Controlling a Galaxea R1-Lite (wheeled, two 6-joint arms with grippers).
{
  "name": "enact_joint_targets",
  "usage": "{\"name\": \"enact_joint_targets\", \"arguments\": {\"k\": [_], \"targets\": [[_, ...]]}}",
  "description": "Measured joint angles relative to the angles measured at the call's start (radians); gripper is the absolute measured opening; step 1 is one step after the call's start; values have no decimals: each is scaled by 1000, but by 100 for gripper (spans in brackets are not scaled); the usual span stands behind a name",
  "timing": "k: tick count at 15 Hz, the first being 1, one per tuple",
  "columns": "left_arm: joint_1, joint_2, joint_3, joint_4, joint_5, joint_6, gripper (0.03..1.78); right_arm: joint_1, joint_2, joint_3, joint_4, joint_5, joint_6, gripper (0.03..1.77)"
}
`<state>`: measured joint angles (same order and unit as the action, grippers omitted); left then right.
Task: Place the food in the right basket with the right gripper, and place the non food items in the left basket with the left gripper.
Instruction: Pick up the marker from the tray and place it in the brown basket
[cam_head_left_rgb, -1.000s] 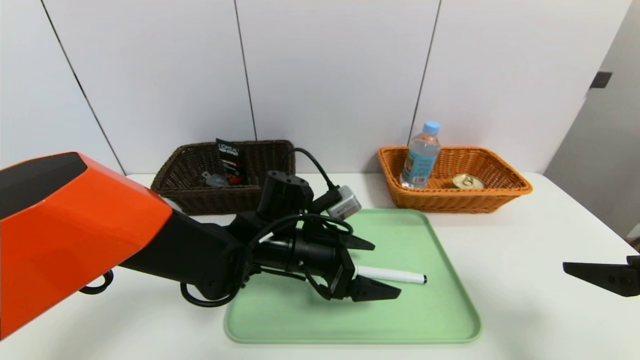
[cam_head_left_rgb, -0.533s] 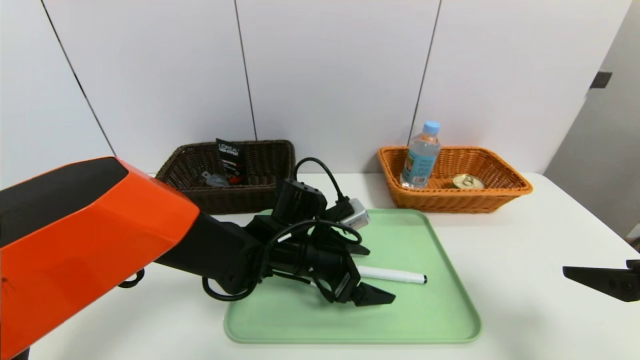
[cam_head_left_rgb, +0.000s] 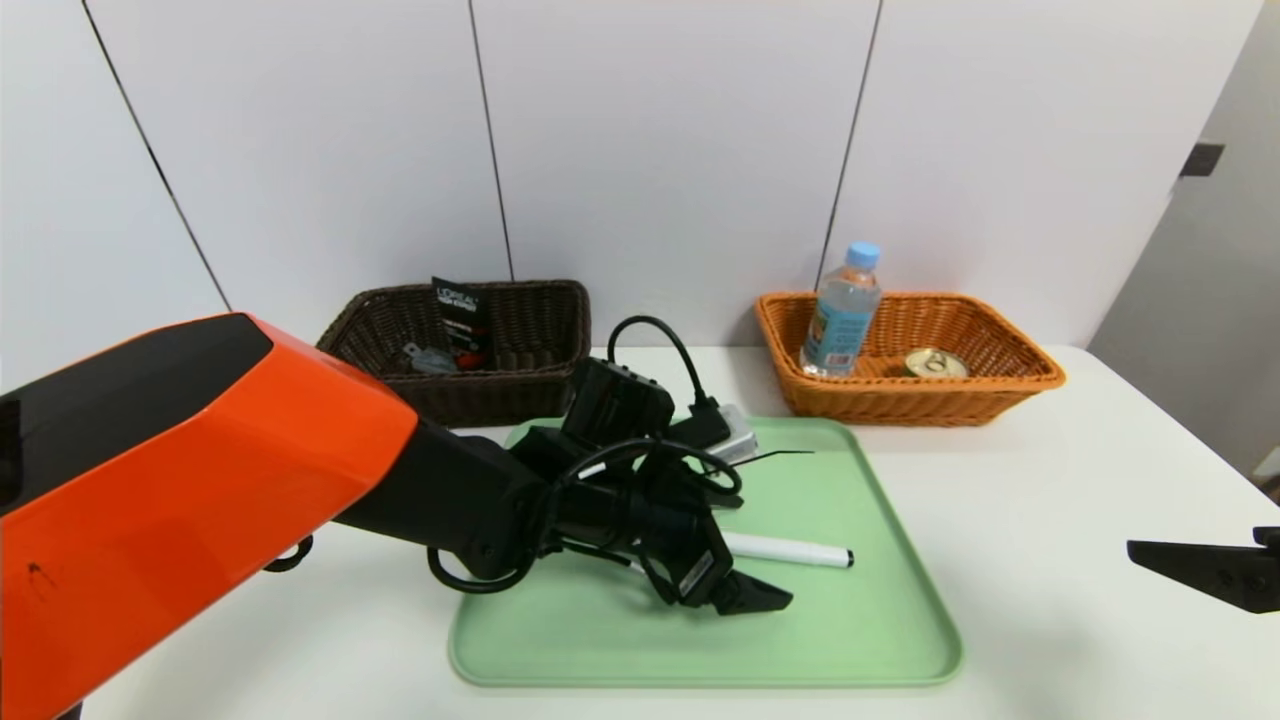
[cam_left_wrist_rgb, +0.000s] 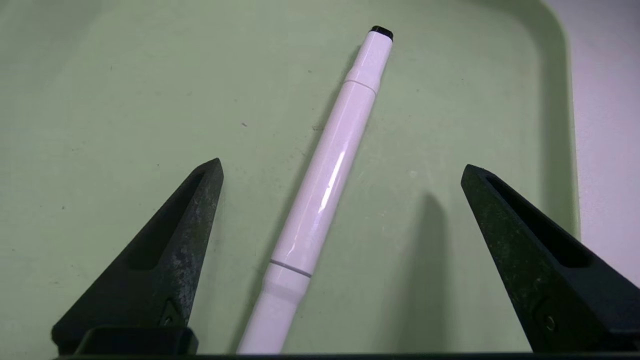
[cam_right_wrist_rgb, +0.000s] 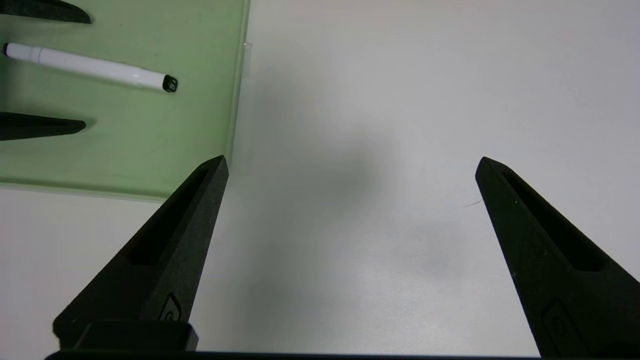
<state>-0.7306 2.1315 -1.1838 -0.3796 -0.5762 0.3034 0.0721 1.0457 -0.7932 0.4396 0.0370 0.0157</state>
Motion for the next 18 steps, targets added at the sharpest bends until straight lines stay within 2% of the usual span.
{"name": "enact_joint_targets", "arguments": {"k": [3, 6, 17, 18], "targets": [[-3, 5, -6, -5, 18, 29, 169, 0, -9, 0, 0, 1, 0, 171], [-3, 6, -6, 0, 28, 98, 169, -1, -16, -4, 0, 0, 0, 171], [-20, 1, 5, -7, 41, 101, 169, 0, -40, -7, 3, -1, -2, 171], [-20, 1, 9, -7, 41, 98, 156, 0, -43, -8, 3, -2, -2, 171]]}}
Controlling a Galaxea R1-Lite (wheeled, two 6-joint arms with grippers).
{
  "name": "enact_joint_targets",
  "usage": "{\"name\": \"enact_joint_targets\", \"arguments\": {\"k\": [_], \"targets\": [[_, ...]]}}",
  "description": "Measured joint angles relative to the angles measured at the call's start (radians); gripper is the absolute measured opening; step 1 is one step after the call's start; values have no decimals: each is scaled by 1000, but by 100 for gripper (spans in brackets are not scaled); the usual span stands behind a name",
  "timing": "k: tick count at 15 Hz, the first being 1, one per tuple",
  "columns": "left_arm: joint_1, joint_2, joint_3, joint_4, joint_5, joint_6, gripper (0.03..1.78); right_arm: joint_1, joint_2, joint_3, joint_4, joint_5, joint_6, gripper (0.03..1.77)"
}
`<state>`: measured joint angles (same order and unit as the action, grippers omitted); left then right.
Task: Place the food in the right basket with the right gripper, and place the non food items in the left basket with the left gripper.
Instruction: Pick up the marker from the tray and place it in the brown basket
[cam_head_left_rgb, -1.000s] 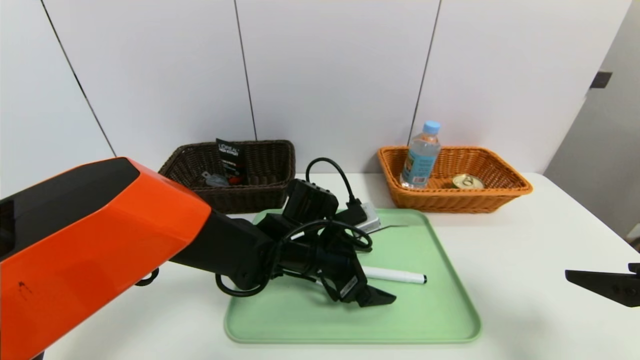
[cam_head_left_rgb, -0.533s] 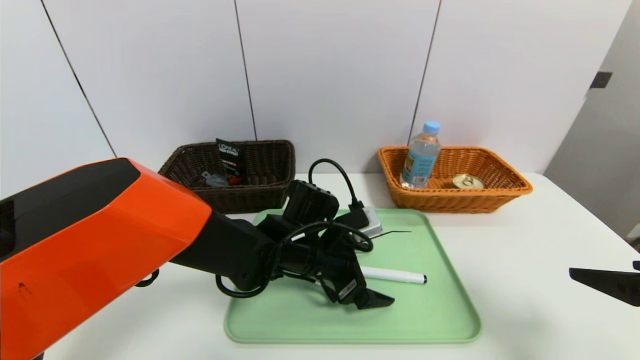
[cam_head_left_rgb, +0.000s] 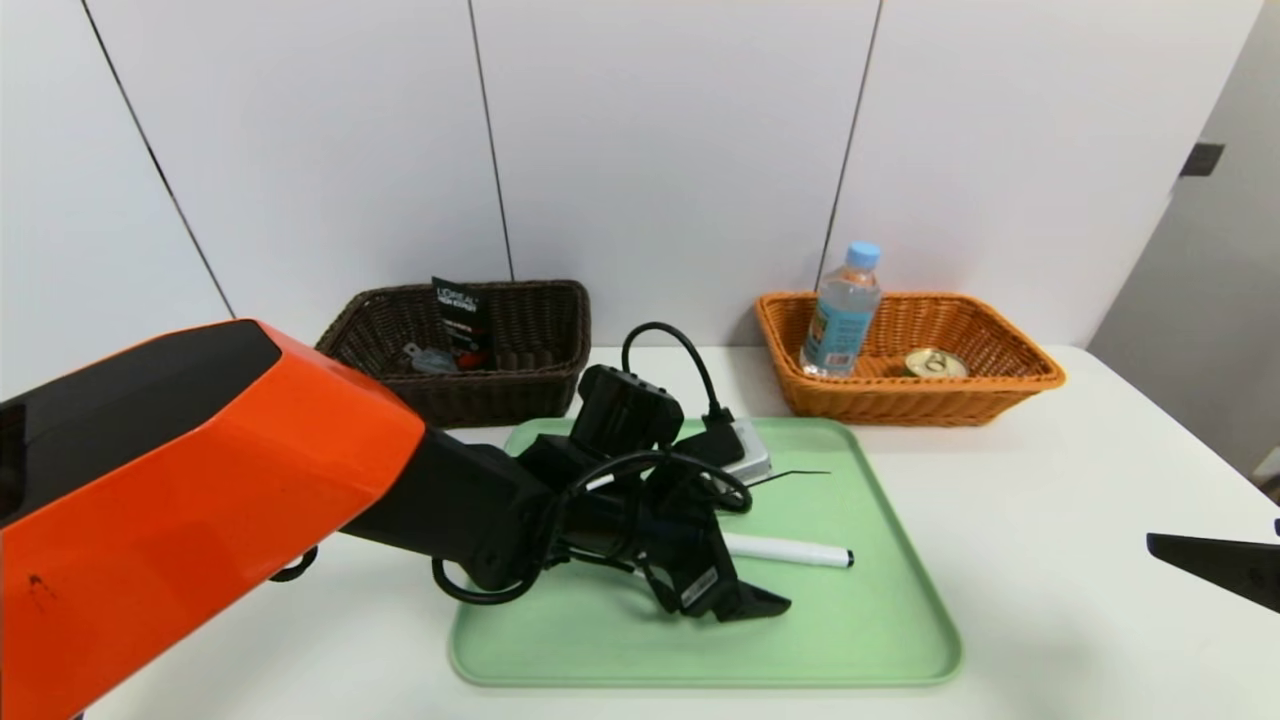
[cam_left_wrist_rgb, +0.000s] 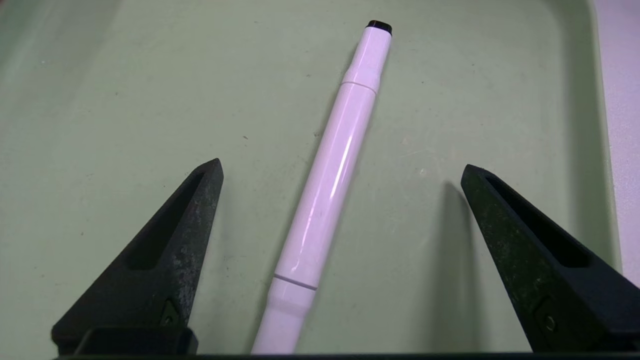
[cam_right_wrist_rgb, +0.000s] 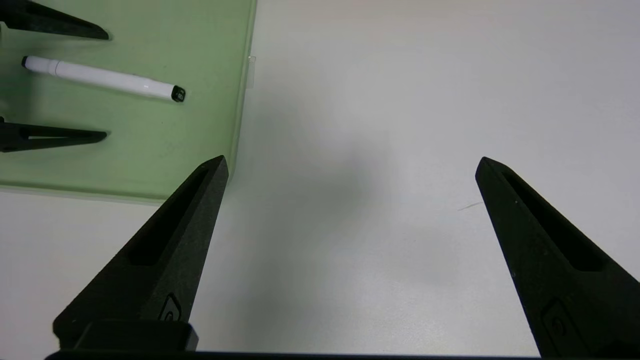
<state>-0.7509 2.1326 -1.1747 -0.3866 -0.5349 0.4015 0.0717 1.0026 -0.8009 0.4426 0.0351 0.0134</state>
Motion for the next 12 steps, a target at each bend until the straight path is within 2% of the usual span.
{"name": "enact_joint_targets", "arguments": {"k": [3, 7, 8, 9, 12], "targets": [[-1, -2, 29, -4, 0, -7, 110, 0, -9, 0, 4, 0, -1, 171], [-1, -4, 46, -4, -2, -10, 67, 0, -15, -1, 0, 0, -3, 171], [-1, -3, 46, -3, -4, -11, 29, 1, -15, -2, 0, 0, -3, 171], [-1, -3, 47, -3, -3, -11, 20, 0, -15, -3, 0, 0, -3, 171], [-1, -2, 46, -2, -3, -19, 20, 1, -14, -4, -2, 1, -3, 171]]}}
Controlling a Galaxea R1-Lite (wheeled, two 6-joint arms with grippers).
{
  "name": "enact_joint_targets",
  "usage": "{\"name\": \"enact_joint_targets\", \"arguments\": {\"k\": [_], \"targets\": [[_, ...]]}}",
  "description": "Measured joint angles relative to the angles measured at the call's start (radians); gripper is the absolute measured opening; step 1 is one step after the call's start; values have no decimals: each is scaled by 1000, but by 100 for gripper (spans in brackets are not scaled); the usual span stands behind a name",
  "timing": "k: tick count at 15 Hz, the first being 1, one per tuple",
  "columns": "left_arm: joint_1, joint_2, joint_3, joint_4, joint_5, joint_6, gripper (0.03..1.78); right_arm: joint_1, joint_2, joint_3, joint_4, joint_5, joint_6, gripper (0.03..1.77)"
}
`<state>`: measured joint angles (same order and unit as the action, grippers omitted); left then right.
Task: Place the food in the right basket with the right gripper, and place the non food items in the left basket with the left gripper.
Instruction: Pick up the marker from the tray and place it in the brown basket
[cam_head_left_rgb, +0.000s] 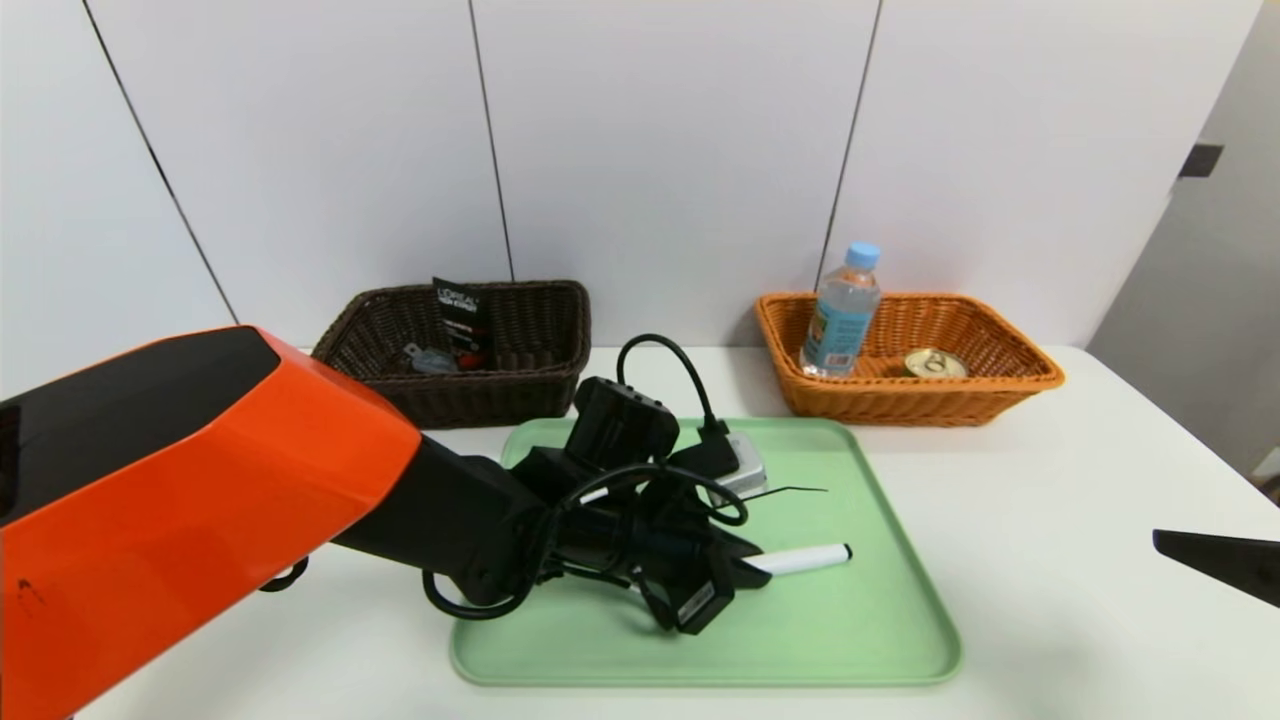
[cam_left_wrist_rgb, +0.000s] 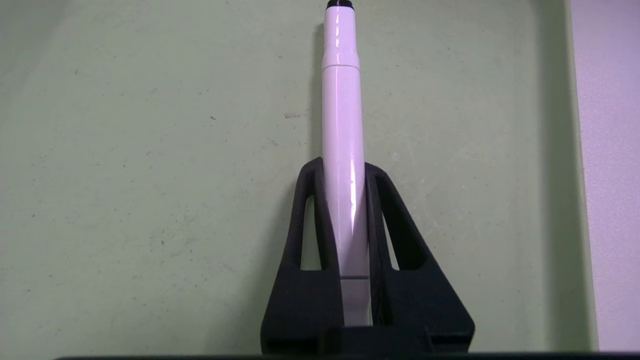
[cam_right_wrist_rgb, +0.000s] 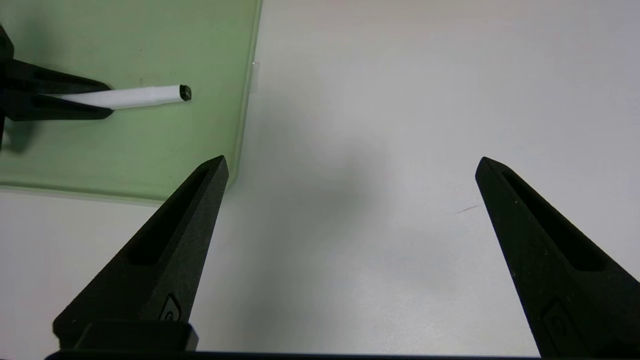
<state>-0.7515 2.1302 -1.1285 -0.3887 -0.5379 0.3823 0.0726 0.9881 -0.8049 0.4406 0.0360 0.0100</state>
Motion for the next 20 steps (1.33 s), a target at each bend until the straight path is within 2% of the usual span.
{"name": "enact_joint_targets", "arguments": {"k": [3, 8, 11, 16, 20], "targets": [[-2, -9, -33, 15, 7, -67, 20, 1, 2, 0, 0, 0, 0, 171], [-29, -82, -129, 88, 22, -300, 20, 1, 5, 1, 0, 2, 1, 171], [-33, -141, -178, 95, 27, -492, 20, 1, 5, 1, 1, 2, 1, 171], [-9, -236, -225, 98, 118, -548, 20, 2, 10, 0, 0, 1, 0, 171], [117, -312, -264, 97, 186, -606, 20, 1, 19, 0, -1, -7, 1, 171]]}}
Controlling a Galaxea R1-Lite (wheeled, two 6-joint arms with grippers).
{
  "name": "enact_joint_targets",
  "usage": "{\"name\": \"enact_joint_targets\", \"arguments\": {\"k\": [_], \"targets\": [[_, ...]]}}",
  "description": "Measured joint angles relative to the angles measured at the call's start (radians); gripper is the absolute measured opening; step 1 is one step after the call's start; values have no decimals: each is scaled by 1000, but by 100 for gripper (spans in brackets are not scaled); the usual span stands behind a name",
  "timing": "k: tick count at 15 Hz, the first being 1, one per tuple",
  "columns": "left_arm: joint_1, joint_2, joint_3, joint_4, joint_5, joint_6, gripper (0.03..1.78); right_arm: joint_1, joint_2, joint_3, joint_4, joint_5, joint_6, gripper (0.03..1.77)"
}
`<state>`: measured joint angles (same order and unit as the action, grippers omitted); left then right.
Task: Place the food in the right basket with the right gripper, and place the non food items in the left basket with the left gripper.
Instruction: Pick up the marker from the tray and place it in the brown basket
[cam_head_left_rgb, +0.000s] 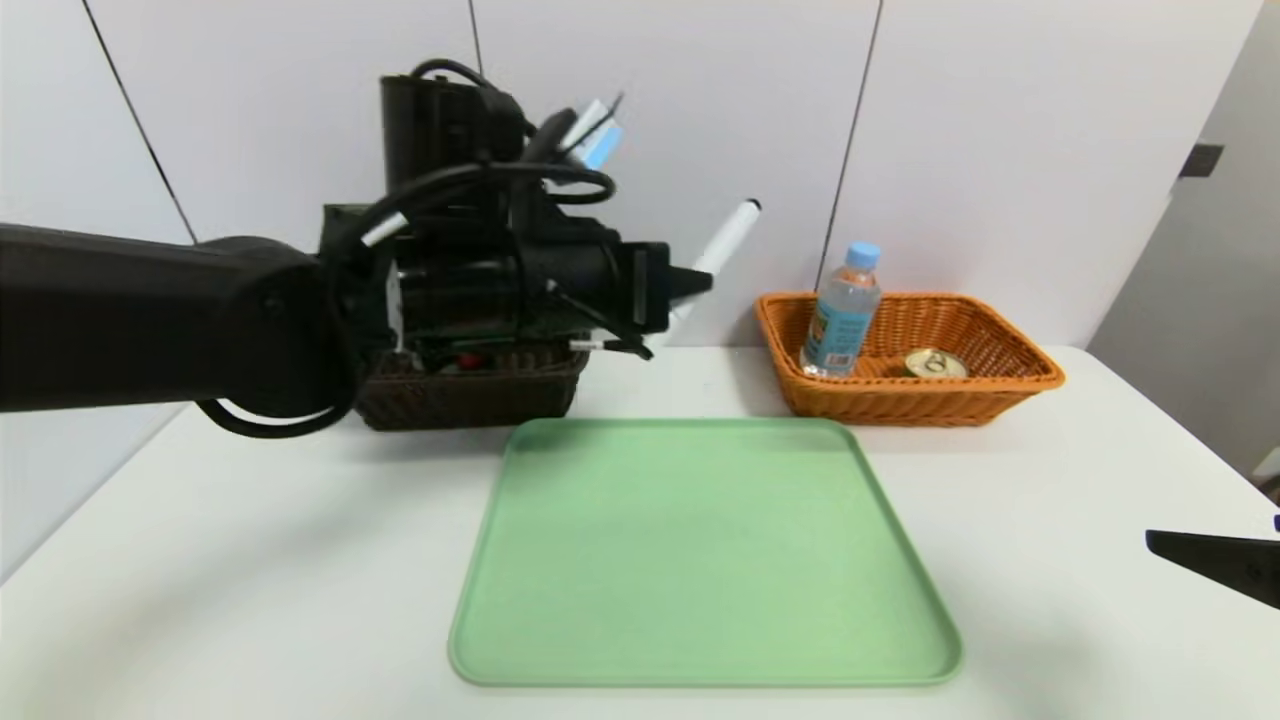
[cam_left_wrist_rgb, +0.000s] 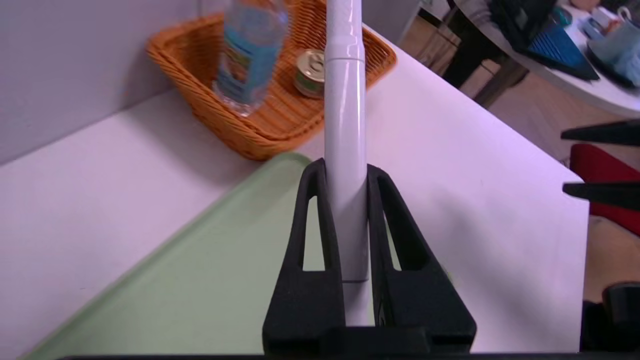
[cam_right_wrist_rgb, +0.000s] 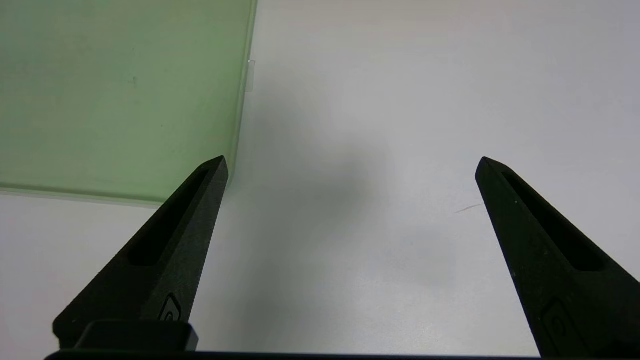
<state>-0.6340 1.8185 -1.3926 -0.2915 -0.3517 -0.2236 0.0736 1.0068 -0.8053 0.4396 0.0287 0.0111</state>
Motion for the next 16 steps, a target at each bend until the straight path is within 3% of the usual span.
{"name": "enact_joint_targets", "arguments": {"k": [2, 6, 9, 11, 16], "targets": [[91, -24, -2, -5, 13, -25, 20, 0, 6, 0, 0, -1, 0, 171], [268, -59, -5, -10, 40, -206, 20, 0, 29, 0, -1, -3, 0, 171], [380, -64, 2, -64, 144, -232, 20, 0, 48, 1, -2, -3, -3, 171], [438, -66, 16, -113, 162, -231, 20, 0, 63, 0, -4, -3, -13, 171], [548, -63, 108, -114, 220, -244, 20, 0, 79, -3, -3, -5, -15, 171]]}}
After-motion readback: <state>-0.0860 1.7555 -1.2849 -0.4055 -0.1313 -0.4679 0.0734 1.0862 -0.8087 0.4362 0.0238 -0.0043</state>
